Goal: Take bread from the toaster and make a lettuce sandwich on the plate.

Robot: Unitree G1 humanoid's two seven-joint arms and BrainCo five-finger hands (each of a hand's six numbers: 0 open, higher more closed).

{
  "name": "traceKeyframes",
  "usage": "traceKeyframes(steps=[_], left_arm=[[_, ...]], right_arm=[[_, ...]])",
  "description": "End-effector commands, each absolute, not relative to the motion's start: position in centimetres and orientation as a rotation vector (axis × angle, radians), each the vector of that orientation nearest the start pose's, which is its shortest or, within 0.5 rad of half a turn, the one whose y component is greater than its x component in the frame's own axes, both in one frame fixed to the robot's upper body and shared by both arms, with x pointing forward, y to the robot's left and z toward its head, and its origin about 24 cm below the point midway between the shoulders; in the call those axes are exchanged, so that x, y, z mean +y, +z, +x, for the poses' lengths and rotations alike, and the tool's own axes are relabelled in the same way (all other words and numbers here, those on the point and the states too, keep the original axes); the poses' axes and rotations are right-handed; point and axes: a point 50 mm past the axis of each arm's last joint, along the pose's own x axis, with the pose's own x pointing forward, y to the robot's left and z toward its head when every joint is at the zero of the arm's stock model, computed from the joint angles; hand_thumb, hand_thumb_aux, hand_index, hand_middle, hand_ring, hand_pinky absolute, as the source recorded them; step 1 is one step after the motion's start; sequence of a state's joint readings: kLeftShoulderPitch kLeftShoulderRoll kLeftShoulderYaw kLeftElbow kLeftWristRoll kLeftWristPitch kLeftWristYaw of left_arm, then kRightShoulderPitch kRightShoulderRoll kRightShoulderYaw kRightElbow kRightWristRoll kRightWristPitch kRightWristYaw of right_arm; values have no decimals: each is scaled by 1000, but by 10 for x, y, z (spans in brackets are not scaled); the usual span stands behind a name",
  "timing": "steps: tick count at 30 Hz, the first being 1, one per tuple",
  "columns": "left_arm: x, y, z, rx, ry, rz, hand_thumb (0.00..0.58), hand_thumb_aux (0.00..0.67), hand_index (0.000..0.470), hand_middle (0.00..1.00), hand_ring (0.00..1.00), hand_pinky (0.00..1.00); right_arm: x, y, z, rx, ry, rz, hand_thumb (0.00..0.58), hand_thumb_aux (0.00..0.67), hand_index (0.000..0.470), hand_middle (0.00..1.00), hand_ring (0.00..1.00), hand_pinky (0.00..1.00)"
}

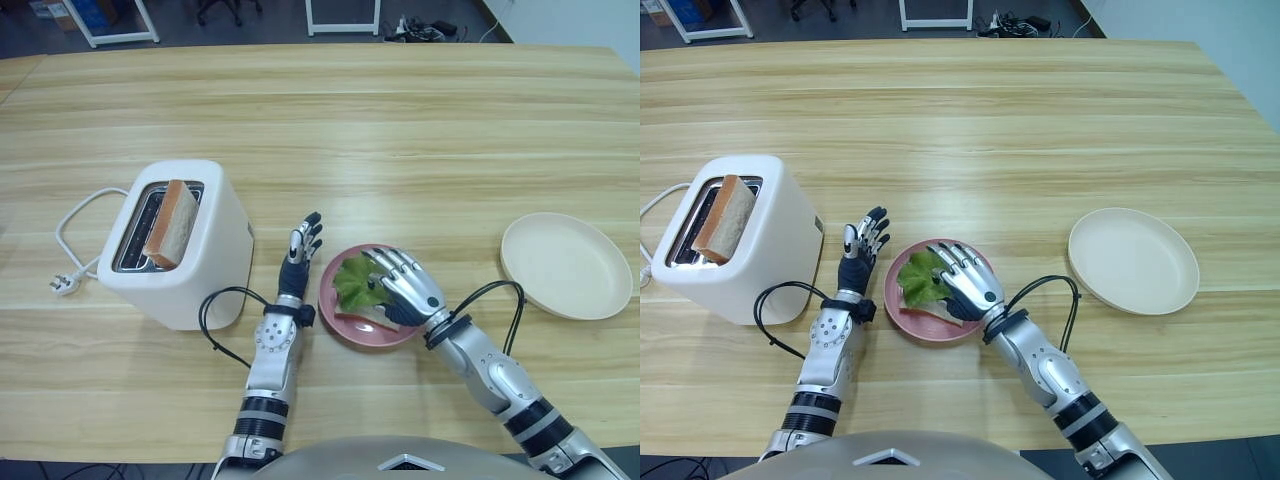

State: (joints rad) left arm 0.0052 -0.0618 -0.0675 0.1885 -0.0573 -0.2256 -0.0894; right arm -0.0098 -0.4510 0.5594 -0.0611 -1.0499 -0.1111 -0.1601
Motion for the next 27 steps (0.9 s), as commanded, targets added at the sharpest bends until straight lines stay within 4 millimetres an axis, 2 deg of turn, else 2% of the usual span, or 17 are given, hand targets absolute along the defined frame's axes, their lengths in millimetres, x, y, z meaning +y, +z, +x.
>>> traceKeyframes(steps=[1,5,7,9,11,12,13,15,17,19,21,23,25,27], left_arm=[[120,11,251,-3,-125,-101,0,0,0,0,0,0],[121,10,251,0,-124,-99,0,0,0,0,0,0],[121,13,252,-12,-128,-95,0,0,0,0,0,0],[122,19,251,-39,-133,-89,0,0,0,0,0,0],[123,34,250,-110,-150,-74,0,0,0,0,0,0],[124,50,248,-181,-158,-71,0,0,0,0,0,0],[128,76,243,-289,-174,-47,0,0,0,0,0,0],[138,130,227,-495,-207,23,0,0,0,0,0,0],[156,181,206,-662,-220,106,0,0,0,0,0,0],[177,213,192,-765,-169,197,0,0,0,0,0,0],[200,230,188,-806,-55,357,0,0,0,0,0,0],[219,240,184,-796,54,527,0,0,0,0,0,0],[236,235,184,-673,130,719,0,0,0,0,0,0],[250,220,188,-515,196,881,0,0,0,0,0,0]], right_arm=[[-101,44,210,-471,508,-1371,0,0,0,0,0,0],[-112,68,209,-470,501,-1278,0,0,0,0,0,0],[-123,94,206,-483,489,-1166,0,0,0,0,0,0],[-138,129,210,-505,454,-965,0,0,0,0,0,0],[-157,158,221,-549,344,-782,0,0,0,0,0,0],[-168,166,230,-551,265,-715,0,0,0,0,0,0],[-178,167,239,-536,186,-644,0,0,0,0,0,0],[-186,154,251,-462,117,-519,0,0,0,0,0,0],[-181,131,255,-378,137,-400,0,0,0,0,0,0],[-175,112,258,-314,145,-337,0,0,0,0,0,0],[-168,99,258,-278,153,-297,0,0,0,0,0,0],[-164,92,257,-263,153,-269,0,0,0,0,0,0],[-164,88,257,-255,139,-248,0,0,0,0,0,0],[-166,87,257,-251,126,-240,0,0,0,0,0,0]])
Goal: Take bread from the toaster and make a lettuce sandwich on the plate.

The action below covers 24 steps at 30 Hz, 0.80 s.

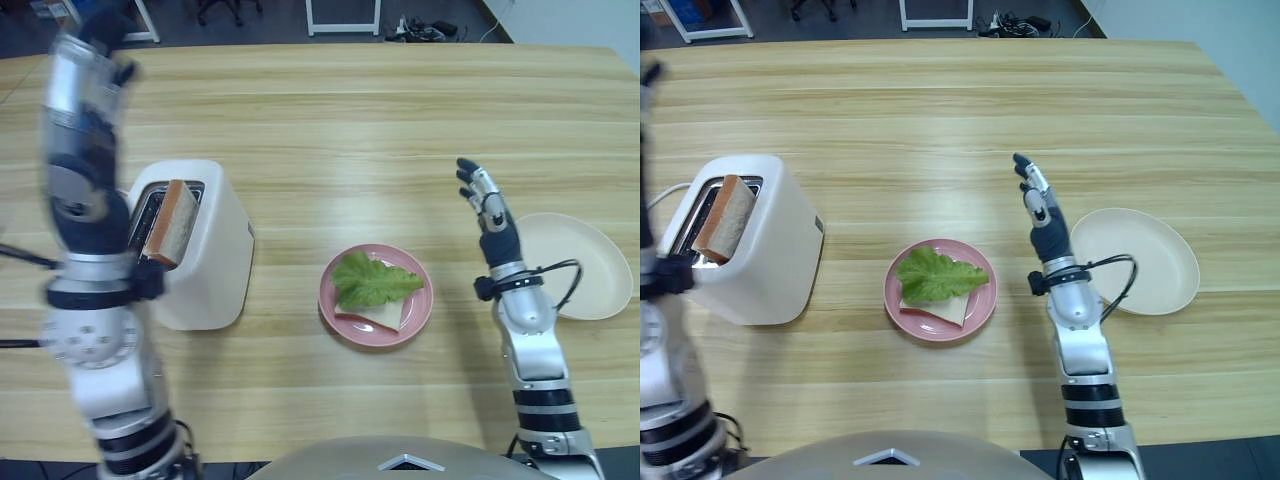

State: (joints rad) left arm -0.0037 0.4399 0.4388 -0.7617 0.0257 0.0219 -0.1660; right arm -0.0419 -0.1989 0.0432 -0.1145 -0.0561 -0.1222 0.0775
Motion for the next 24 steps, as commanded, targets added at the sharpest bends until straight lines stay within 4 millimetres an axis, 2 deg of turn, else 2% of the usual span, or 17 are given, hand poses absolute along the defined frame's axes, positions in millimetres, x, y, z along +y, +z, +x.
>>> traceKeyframes(steps=[1,4,9,17,24], left_arm=[[257,209,191,-435,228,966,0,0,0,0,0,0],[268,181,194,-258,267,1119,0,0,0,0,0,0],[280,150,184,-32,216,1212,0,0,0,0,0,0],[294,145,173,98,227,1281,0,0,0,0,0,0],[286,141,172,96,189,1286,0,0,0,0,0,0]], right_arm=[[-168,86,257,-249,122,-240,0,0,0,0,0,0],[-170,86,256,-245,120,-244,0,0,0,0,0,0],[-169,85,256,-240,129,-256,0,0,0,0,0,0],[-169,83,256,-235,133,-260,0,0,0,0,0,0],[-170,83,255,-232,134,-262,0,0,0,0,0,0]])
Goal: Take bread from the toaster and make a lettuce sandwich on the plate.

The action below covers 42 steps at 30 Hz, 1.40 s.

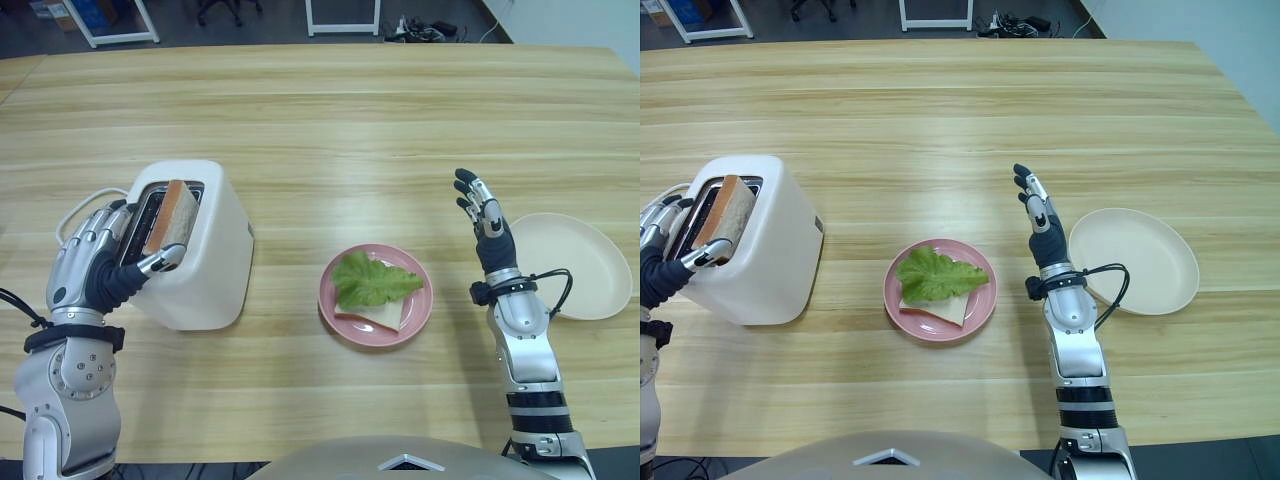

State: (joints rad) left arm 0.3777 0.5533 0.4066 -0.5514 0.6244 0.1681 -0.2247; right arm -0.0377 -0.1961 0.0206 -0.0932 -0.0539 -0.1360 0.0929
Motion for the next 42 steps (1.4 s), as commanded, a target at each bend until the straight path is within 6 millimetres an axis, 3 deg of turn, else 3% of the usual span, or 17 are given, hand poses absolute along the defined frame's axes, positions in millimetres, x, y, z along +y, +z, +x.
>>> traceKeyframes(steps=[1,2,3,4,5,6,7,10,11,12,19,25,28,33,39,42], left_arm=[[285,140,173,92,179,1278,0,0,0,0,0,0],[283,140,173,90,175,1275,23,13,9,0,0,0],[283,140,173,91,169,1272,175,110,77,0,0,0],[283,139,173,95,164,1274,355,252,177,0,0,0],[283,138,173,97,169,1271,478,389,273,0,0,0],[284,138,173,101,174,1271,562,552,387,0,0,0],[284,138,173,99,184,1261,580,670,470,0,0,0],[285,142,173,76,211,1237,580,670,470,0,0,0],[285,144,173,68,218,1235,580,670,470,765,765,765],[285,145,172,61,214,1232,580,670,470,1000,1000,1000],[280,172,175,-146,343,1140,580,670,470,1000,1000,1000],[272,227,167,-639,657,1115,580,670,470,1000,1000,1000],[252,240,163,-855,596,1052,580,670,470,1000,1000,1000],[211,231,175,-962,327,724,580,670,470,1000,1000,1000],[157,193,197,-719,-103,170,580,670,470,1000,1000,1000],[140,172,210,-577,-238,58,580,670,470,1000,1000,1000]], right_arm=[[-170,83,255,-231,135,-262,0,0,0,0,0,0],[-170,82,255,-230,135,-262,0,0,0,0,0,0],[-170,82,255,-229,136,-262,0,0,0,0,0,0],[-170,82,255,-228,135,-262,0,0,0,0,0,0],[-170,81,255,-227,134,-263,0,0,0,0,0,0],[-171,81,254,-225,134,-263,0,0,0,0,0,0],[-171,80,254,-223,134,-263,0,0,0,0,0,0],[-171,79,253,-220,134,-263,0,0,0,0,0,0],[-171,79,253,-220,134,-263,0,0,0,0,0,0],[-170,79,253,-220,135,-263,0,0,0,0,0,0],[-168,75,253,-208,140,-262,0,0,0,0,0,0],[-166,74,254,-202,144,-253,0,0,0,0,0,0],[-166,72,255,-196,139,-245,0,0,0,0,0,0],[-165,69,257,-189,133,-242,0,0,0,0,0,0],[-172,68,261,-183,95,-250,0,0,0,0,0,0],[-178,68,262,-181,72,-250,0,0,0,0,0,0]])
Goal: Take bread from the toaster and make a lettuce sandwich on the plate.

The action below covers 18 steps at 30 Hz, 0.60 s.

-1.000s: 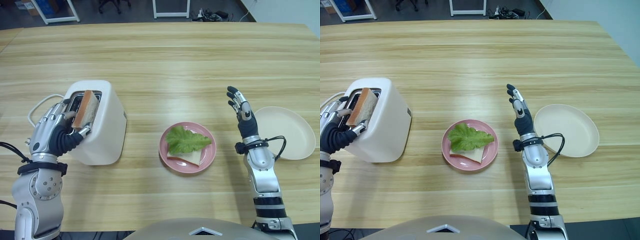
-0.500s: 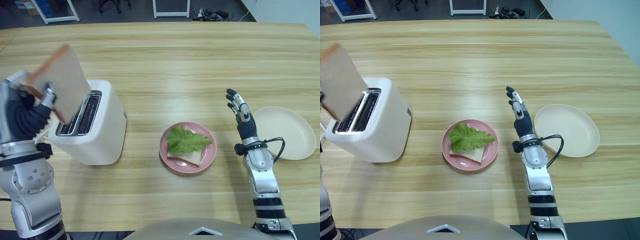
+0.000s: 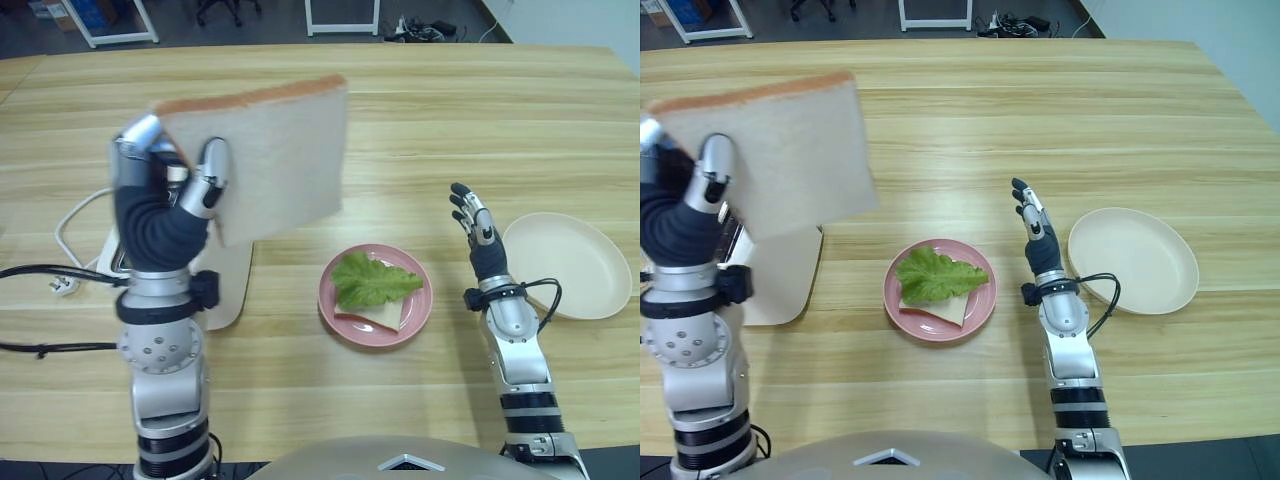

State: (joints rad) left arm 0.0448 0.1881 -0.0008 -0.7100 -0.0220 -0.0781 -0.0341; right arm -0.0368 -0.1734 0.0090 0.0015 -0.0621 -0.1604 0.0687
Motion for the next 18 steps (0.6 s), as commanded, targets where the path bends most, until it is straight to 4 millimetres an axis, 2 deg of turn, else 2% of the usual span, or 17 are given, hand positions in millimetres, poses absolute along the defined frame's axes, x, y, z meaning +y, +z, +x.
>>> traceKeyframes(steps=[1,5,9,14,18], left_arm=[[135,164,216,-534,-269,33,580,670,470,1000,1000,1000],[128,145,244,-388,-355,-36,580,670,470,1000,1000,1000],[122,131,270,-249,-516,21,580,670,470,1000,1000,1000],[114,110,282,-72,-716,57,580,670,470,1000,1000,1000],[111,95,287,-2,-741,93,580,670,470,1000,1000,1000]], right_arm=[[-181,68,263,-181,60,-250,0,0,0,0,0,0],[-194,71,267,-187,-2,-253,0,0,0,0,0,0],[-207,72,269,-185,-55,-261,0,0,0,0,0,0],[-201,63,269,-163,-41,-261,0,0,0,0,0,0],[-195,59,269,-154,-21,-262,0,0,0,0,0,0]])
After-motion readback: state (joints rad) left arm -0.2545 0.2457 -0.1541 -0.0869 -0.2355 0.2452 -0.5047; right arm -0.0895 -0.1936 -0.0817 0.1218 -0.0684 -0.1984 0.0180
